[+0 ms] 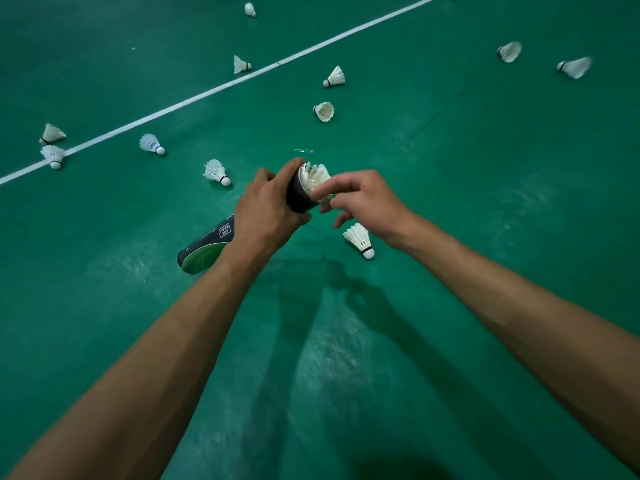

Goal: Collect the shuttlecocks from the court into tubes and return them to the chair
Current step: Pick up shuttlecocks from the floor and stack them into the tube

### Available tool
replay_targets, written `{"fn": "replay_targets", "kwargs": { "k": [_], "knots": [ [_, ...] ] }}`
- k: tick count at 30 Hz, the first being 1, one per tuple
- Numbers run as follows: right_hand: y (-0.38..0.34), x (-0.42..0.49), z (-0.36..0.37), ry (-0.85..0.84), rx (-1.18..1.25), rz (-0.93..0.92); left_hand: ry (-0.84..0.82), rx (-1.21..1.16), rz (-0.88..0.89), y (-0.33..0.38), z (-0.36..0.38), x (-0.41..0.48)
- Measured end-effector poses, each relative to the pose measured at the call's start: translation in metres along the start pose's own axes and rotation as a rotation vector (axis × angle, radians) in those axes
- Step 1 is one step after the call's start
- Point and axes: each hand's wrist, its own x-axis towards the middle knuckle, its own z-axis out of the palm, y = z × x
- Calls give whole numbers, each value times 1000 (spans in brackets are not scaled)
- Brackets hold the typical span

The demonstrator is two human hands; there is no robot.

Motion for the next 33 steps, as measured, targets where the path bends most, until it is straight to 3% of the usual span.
{"fn": "replay_targets", "kwargs": {
  "k": [2, 6, 8, 12, 17, 24, 29, 33],
  "knots": [
    [-4, 1, -10, 16, 110, 39, 7, 2, 9, 1, -3, -1],
    [-9, 3, -22, 283, -93, -145, 20, 3, 45, 5, -8, -2],
    [-19, 3, -23, 164, -180, -124, 18, 14, 67, 10, -10, -2],
    [-34, -1, -14, -282, -668, 22, 26, 26, 142, 24, -6, -5],
    [-33, -6, -9, -315, -354, 176, 1, 46, 219, 33, 1, -15],
    [-21, -13, -9, -419, -190, 161, -26, 90, 274, 38, 2, -24],
    [-17, -8, -17, -548, -41, 293, -41, 101, 336, 40, -2, -27],
    [-20, -7, -21, -326, 16, 197, -17, 106, 305, 45, -10, -18]
  ]
}}
